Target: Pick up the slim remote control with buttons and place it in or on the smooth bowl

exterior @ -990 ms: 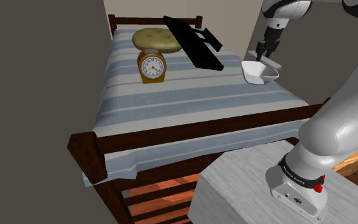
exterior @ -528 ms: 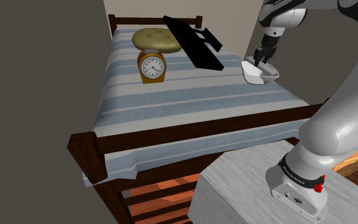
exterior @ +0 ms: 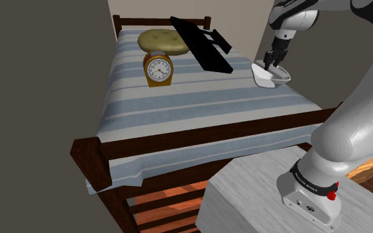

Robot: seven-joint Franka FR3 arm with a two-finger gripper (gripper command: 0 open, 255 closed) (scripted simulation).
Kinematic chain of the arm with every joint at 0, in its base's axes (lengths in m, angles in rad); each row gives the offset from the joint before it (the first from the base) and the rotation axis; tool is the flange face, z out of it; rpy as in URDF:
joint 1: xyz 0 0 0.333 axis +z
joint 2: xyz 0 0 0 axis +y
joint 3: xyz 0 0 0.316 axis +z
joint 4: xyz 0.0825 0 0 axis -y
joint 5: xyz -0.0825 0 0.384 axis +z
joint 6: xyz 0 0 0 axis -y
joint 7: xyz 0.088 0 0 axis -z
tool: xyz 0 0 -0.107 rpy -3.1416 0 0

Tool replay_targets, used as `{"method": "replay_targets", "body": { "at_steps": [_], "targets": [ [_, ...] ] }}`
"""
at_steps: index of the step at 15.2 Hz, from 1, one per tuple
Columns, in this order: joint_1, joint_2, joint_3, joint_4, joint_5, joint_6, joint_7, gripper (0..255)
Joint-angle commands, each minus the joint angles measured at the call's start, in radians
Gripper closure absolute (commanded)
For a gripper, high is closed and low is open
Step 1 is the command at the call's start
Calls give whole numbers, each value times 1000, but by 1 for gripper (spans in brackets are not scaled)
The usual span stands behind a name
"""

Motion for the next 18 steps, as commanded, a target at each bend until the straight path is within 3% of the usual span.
{"method": "replay_targets", "body": {
  "at_steps": [1, 6, 10, 18],
  "targets": [
    [0, 1, 0, 0, 0, 0, 0, 0],
    [0, 1, 0, -1, -1, 0, 0, 0],
    [4, -41, -1, 80, -21, -119, 14, 0],
    [4, -41, -1, 80, -21, -119, 14, 0]
  ]
}}
